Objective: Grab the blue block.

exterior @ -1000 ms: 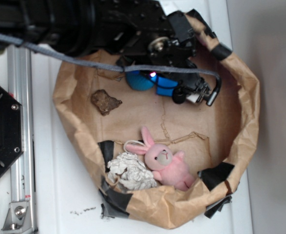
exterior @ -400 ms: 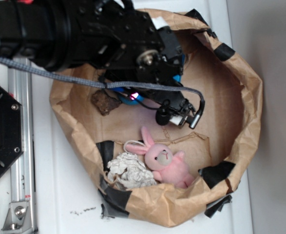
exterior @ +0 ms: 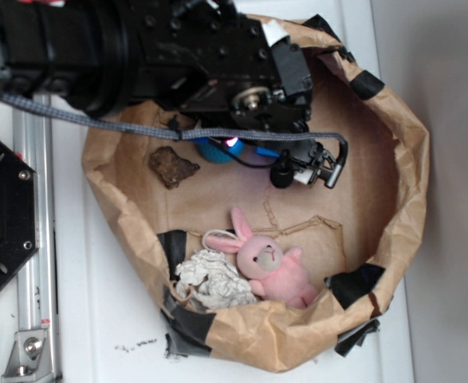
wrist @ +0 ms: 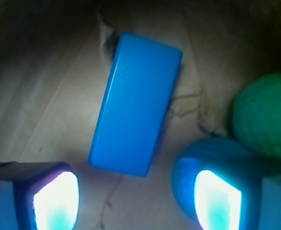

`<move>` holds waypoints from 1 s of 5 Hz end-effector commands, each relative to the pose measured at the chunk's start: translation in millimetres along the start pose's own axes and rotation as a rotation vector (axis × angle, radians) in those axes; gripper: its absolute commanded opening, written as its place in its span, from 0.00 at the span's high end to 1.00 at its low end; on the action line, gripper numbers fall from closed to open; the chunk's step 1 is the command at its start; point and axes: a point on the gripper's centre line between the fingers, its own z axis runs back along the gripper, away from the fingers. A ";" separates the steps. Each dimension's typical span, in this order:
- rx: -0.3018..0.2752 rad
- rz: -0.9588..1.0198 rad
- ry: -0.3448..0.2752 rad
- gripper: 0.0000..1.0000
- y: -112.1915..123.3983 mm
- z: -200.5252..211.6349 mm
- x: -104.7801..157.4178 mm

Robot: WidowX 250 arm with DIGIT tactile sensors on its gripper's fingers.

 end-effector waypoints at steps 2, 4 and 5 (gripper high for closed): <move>-0.054 0.064 -0.154 0.00 24.7 35.4 33.1; -0.019 0.029 -0.165 0.00 19.9 44.4 42.7; -0.002 -0.017 -0.193 0.00 14.3 31.5 45.3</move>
